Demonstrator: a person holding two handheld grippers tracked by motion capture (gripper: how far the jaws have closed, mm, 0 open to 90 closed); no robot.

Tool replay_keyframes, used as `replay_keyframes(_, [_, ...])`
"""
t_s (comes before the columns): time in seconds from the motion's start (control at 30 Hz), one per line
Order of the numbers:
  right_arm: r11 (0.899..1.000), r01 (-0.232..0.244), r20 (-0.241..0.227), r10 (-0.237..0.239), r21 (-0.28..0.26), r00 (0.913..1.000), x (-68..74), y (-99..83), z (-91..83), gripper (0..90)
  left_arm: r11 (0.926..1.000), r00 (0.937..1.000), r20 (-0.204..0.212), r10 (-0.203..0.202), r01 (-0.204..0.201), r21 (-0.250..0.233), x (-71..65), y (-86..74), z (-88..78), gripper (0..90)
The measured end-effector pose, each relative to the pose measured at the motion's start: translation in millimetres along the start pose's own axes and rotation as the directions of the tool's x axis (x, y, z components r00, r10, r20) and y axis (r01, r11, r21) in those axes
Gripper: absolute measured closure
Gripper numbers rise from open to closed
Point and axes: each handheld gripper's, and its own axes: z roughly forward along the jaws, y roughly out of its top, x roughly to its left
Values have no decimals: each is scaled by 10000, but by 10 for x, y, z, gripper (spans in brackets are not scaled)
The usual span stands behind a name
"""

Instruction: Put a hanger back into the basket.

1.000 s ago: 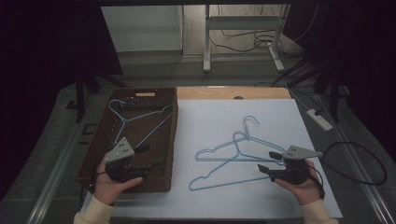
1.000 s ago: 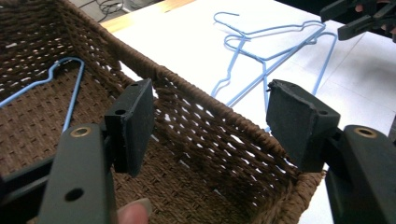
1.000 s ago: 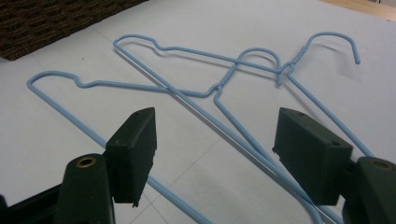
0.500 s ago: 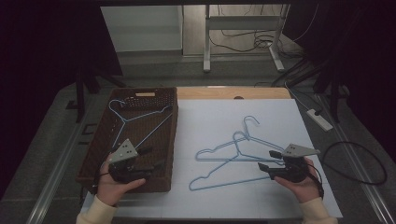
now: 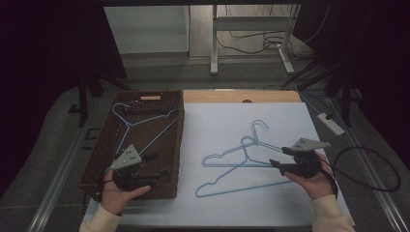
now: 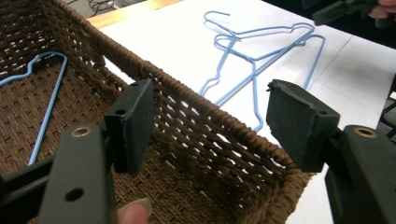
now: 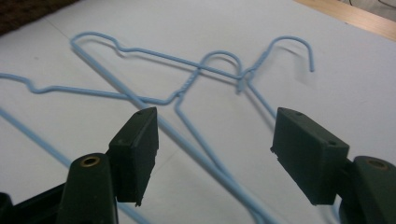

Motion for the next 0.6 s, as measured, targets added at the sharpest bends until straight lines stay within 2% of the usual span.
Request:
replay_keyframes(0.17, [9952, 256, 58, -263, 945, 9996, -148, 167, 166, 324, 10000, 9999, 105, -6, 6, 60, 2, -8, 24, 337])
replay_keyframes(0.33, [9819, 473, -109, -461, 1833, 9989, -287, 264, 426, 325, 9999, 9999, 139, 63, -64, 106, -22, 1, 54, 336])
replay_keyframes(0.5, [9571, 905, -79, -919, 2753, 9957, -398, 304, 677, 334, 9999, 9998, 181, 112, -114, 99, -42, 12, 54, 337])
replay_keyframes(0.6, [9398, 1241, -219, -1236, 3183, 9921, -446, 336, 792, 385, 9999, 9997, 223, 135, -138, 105, -48, 14, 57, 336])
